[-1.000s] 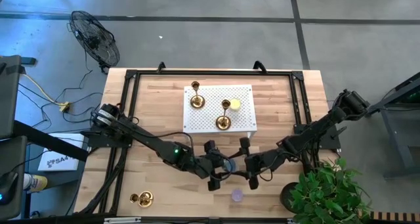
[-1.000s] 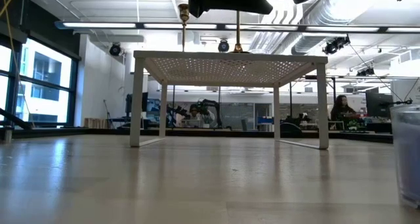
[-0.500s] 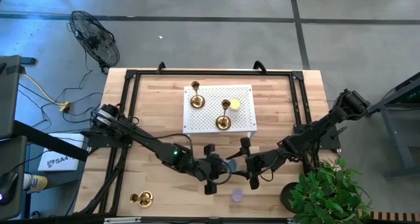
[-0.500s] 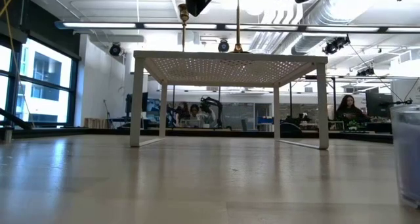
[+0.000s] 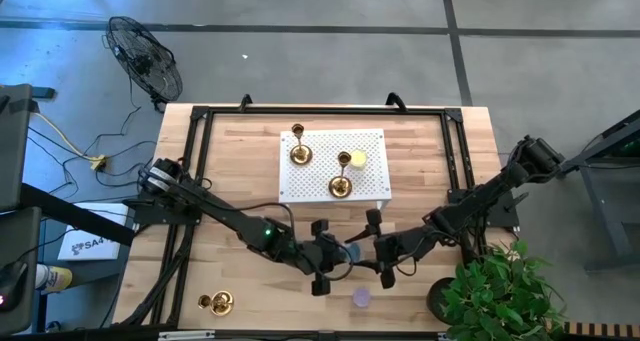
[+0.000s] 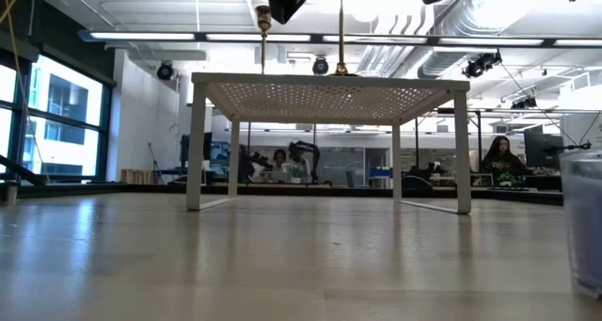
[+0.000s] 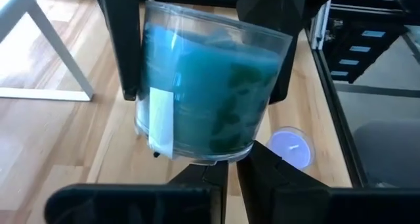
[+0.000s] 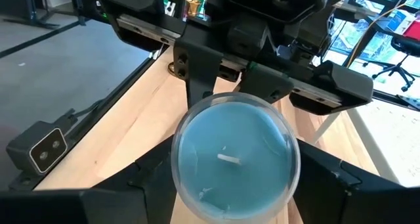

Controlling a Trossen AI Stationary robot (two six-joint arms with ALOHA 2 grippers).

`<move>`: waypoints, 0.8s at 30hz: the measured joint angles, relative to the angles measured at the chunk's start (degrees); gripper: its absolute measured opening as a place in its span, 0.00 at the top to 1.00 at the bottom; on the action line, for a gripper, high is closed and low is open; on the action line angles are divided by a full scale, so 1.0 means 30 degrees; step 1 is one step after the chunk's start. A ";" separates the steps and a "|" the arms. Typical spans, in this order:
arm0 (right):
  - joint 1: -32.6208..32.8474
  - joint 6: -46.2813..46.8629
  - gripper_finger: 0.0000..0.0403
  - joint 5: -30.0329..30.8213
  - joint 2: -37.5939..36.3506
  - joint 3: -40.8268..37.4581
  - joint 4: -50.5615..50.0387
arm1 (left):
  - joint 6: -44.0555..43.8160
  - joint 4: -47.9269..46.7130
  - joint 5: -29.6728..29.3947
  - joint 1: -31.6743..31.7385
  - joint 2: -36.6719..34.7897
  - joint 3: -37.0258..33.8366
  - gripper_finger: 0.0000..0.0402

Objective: Pick & Place candle stick holders
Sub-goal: Put the blue scented candle on the shelf

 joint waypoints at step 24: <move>-0.0007 0.0219 0.43 -0.0043 0.0029 0.0007 -0.0044 | -0.0003 -0.0343 -0.0089 0.0007 -0.0007 0.0015 0.93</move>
